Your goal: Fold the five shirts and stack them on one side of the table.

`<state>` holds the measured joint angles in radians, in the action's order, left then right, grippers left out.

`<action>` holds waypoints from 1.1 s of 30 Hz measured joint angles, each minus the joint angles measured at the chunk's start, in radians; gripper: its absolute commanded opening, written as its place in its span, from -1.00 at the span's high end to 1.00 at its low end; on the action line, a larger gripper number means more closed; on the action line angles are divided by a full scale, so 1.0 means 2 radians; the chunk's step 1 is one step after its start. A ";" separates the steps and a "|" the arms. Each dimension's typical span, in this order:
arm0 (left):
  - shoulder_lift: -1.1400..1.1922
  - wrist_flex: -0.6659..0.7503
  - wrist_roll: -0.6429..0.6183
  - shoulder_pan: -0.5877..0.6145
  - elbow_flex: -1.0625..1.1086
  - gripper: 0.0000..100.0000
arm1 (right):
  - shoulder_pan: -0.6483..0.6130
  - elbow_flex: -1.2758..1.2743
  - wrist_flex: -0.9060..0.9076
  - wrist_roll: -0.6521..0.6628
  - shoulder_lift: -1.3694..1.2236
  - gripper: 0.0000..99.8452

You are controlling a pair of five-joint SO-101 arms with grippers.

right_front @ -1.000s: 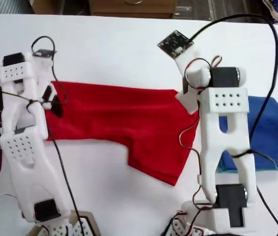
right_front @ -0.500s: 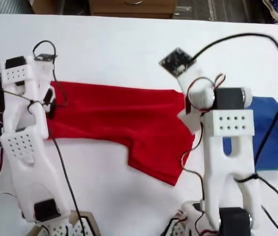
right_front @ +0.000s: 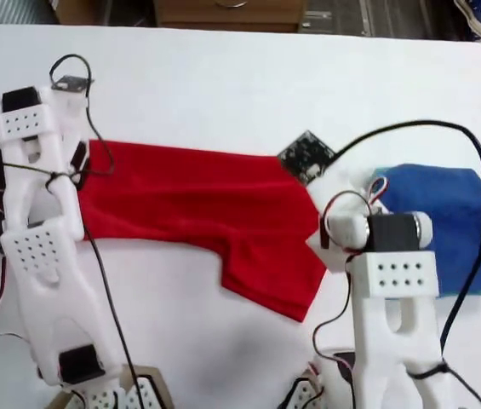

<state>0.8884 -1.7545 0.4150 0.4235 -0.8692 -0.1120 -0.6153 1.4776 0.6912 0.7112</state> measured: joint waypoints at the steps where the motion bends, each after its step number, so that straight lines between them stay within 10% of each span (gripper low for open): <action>1: 0.004 0.000 0.000 0.000 0.000 0.86 | 0.000 -0.005 0.000 0.000 0.006 0.66; 33: 0.047 0.000 0.015 -0.017 -0.046 0.95 | -0.001 -0.075 0.001 0.000 0.114 0.66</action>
<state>0.9820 -1.7545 0.4457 0.3897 -0.9613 -0.1135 -0.7656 1.4791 0.6912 0.9383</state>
